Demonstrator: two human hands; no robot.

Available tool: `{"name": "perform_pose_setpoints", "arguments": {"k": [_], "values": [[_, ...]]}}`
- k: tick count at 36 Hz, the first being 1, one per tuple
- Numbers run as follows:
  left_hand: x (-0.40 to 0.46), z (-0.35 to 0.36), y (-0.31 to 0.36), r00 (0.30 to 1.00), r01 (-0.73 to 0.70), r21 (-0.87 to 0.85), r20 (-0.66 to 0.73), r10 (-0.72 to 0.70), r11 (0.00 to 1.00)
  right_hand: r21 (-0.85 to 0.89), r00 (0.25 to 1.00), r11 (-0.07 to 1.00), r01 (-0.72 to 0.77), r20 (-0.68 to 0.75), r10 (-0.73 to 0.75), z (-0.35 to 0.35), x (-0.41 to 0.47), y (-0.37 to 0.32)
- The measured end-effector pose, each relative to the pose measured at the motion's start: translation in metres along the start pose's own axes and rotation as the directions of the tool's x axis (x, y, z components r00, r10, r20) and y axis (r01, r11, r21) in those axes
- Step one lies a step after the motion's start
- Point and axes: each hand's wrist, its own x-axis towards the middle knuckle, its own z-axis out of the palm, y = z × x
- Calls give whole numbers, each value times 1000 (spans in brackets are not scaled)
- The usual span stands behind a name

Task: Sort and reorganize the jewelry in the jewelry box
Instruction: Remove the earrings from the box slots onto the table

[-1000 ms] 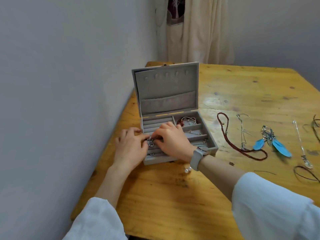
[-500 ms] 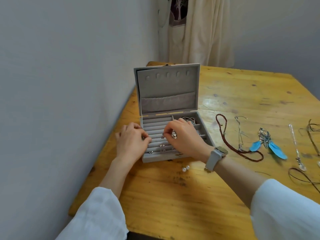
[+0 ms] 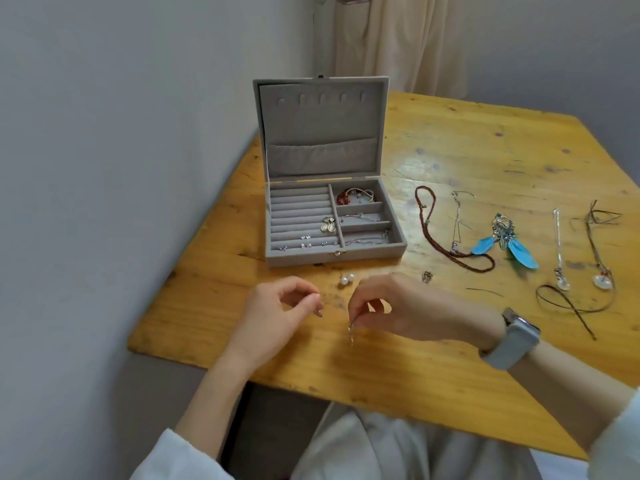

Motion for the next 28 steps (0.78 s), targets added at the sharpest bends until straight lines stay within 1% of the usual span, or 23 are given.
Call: {"name": "perform_pose_setpoints", "arguments": {"k": [2, 5, 8, 11, 15, 19, 21, 23, 26, 28], "values": [[-4, 6, -9, 1000, 25, 70, -6, -25, 997, -46, 1000, 999, 3, -27, -4, 11, 0, 5], [-7, 14, -16, 999, 19, 182, -50, -10, 983, -116, 989, 993, 16, -144, -33, 27, 4, 13], [-5, 17, -14, 997, 13, 219, -77, 4, 976, -161, 962, 987, 9, -269, -52, 38, 7, 20], [-2, 19, -13, 995, 23, 236, -100, 1, 971, -170, 928, 985, -18, -369, -47, 45, 10, 23], [3, 20, -14, 991, 40, 277, -137, -2, 960, -195, 898, 980, -43, -438, -48, 49, 14, 25], [8, 19, -16, 991, 55, 313, -131, -14, 948, -197, 881, 979, -48, -471, -51, 50, 16, 24], [8, 17, -15, 994, 47, 290, -104, -18, 956, -179, 893, 983, -26, -446, -58, 49, 16, 23], [8, 13, -12, 998, 23, 206, -67, -10, 978, -137, 912, 991, 8, -406, -63, 45, 15, 21], [4, 1, -6, 1000, 29, 36, -3, -29, 999, 8, 934, 998, 66, -351, -59, 35, 8, 16], [1, -8, -3, 998, 38, -33, 54, -36, 999, 120, 950, 988, 102, -306, -61, 25, 4, 11]]}}
